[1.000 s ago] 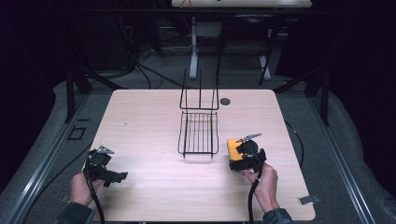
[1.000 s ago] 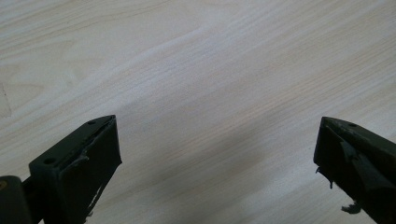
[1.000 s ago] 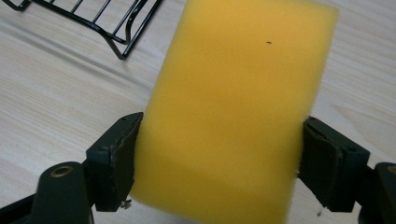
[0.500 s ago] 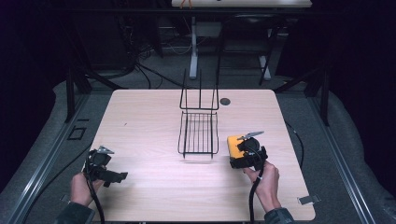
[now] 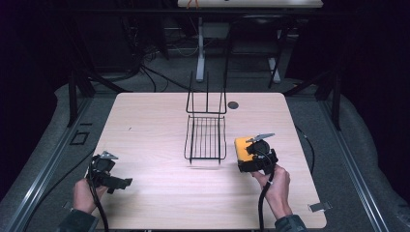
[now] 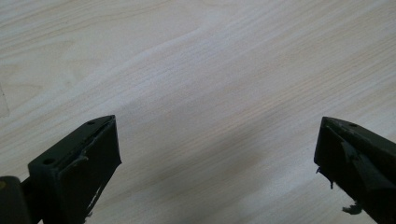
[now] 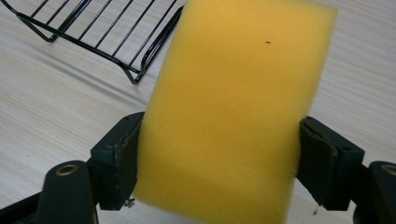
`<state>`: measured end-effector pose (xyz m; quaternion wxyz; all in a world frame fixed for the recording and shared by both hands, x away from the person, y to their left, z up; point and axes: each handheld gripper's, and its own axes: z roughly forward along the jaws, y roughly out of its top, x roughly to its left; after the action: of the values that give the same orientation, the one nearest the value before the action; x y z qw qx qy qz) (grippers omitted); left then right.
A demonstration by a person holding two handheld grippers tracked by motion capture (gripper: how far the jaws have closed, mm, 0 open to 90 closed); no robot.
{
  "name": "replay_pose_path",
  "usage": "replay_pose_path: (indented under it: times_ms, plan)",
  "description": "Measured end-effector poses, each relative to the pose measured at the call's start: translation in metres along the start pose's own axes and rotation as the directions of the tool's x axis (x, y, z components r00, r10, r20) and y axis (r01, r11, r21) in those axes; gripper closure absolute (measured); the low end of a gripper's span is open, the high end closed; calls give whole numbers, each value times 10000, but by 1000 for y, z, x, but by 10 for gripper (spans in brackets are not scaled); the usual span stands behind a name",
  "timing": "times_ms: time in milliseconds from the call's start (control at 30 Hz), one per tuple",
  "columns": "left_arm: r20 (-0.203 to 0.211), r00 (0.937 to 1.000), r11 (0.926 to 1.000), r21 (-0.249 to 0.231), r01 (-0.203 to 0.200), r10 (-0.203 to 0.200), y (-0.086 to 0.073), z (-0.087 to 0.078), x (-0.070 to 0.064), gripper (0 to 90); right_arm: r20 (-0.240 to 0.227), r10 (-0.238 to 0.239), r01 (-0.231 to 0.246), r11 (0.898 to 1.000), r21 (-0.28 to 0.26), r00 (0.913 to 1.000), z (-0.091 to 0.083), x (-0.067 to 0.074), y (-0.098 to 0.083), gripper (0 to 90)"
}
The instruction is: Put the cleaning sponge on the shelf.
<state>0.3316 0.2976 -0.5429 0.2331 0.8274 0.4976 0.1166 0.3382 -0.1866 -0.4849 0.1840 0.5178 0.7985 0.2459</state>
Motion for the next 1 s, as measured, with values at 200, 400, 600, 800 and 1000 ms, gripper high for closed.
replay_pose_path:
  times_ms: [200, 400, 600, 800, 1000]
  plan:
    - [-17, 10000, 10000, 20, 22, -22, 0, 0, 0, 3, -68, -9, 8, 9999, -164, 10000, -6, 2, 2, 232]
    - [-20, 10000, 10000, 66, -36, 37, 0, 0, 0, 4, -90, -186, 185, 9997, -165, 9998, -7, 5, 5, 234]
    - [-17, 10000, 10000, 62, -4, 4, 0, 1, 0, 4, -97, -236, 234, 9996, -165, 9997, -10, 6, 8, 236]
    - [-18, 10000, 10000, 74, -30, 30, 0, 0, 0, 5, -109, -180, 176, 9994, -291, 9998, -12, 6, 9, 239]
    - [-42, 10000, 10000, 29, 28, -28, 0, 1, 0, 5, -123, -253, 249, 9991, -335, 9996, -14, 7, 15, 241]
